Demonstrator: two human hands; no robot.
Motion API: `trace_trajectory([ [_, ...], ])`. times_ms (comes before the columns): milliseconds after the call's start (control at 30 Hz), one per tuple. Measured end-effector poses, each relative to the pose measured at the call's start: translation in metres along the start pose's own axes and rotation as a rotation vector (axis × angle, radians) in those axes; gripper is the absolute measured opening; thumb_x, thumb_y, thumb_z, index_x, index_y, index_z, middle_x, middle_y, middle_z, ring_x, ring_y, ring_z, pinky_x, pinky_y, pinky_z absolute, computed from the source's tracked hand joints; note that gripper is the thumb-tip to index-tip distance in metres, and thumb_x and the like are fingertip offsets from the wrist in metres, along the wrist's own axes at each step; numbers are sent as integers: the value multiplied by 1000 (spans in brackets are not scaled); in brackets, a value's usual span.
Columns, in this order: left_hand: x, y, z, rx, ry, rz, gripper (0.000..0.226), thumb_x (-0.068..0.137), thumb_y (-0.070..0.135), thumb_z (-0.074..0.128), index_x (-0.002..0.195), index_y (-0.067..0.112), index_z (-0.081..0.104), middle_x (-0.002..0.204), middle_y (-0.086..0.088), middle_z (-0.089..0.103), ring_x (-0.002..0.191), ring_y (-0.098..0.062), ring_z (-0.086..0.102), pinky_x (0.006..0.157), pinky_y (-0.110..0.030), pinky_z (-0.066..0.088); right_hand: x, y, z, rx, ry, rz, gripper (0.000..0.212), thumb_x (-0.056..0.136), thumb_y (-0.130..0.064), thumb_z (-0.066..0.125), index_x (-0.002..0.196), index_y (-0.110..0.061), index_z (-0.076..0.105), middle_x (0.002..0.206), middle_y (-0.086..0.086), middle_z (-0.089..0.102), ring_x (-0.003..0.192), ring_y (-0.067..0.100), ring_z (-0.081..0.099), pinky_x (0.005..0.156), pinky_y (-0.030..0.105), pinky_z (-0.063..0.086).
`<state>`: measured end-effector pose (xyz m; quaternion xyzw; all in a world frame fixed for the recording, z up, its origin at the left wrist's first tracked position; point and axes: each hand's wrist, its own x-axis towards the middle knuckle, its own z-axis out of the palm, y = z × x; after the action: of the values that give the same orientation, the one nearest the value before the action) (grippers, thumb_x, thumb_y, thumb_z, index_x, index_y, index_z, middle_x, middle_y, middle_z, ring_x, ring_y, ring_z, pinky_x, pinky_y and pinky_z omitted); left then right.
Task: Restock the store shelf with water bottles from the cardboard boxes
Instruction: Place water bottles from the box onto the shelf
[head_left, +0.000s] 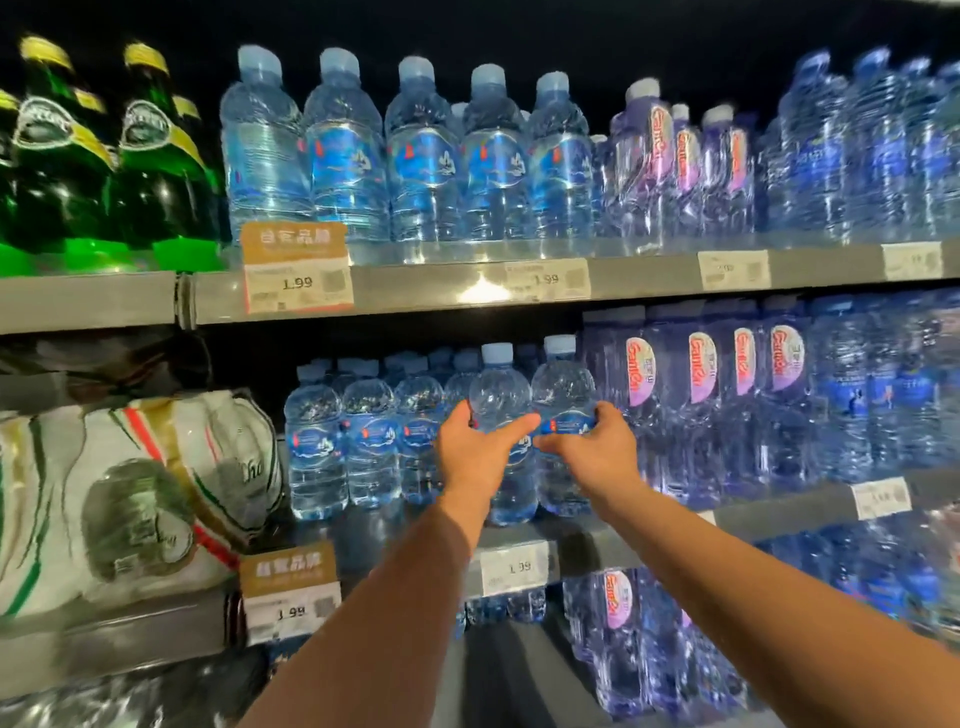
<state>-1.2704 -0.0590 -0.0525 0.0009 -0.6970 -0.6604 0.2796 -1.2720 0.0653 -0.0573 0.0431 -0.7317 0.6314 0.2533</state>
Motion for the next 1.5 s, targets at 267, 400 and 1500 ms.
trace_trajectory([
  [267,16,-22,14,76,-22,10,84,64,38,85,132,16,41,105,13,48,100,-14,49,79,-29,37,13,24,8,-102,103,37,51,65,-15,83,106,-10,53,94,4,64,80,24,63,74,42,54],
  [400,11,-28,14,201,-17,26,73,67,31,83,124,11,43,111,-6,56,102,-30,55,80,-36,46,4,38,14,-173,137,-37,56,67,-15,81,113,-13,49,104,5,63,90,23,62,79,38,51],
  [1500,-4,-40,11,487,-2,29,41,88,16,58,130,18,54,116,-9,63,84,-26,58,60,-29,42,-11,50,20,-695,160,-136,27,87,-22,61,111,-9,61,113,11,59,89,29,61,67,28,40],
])
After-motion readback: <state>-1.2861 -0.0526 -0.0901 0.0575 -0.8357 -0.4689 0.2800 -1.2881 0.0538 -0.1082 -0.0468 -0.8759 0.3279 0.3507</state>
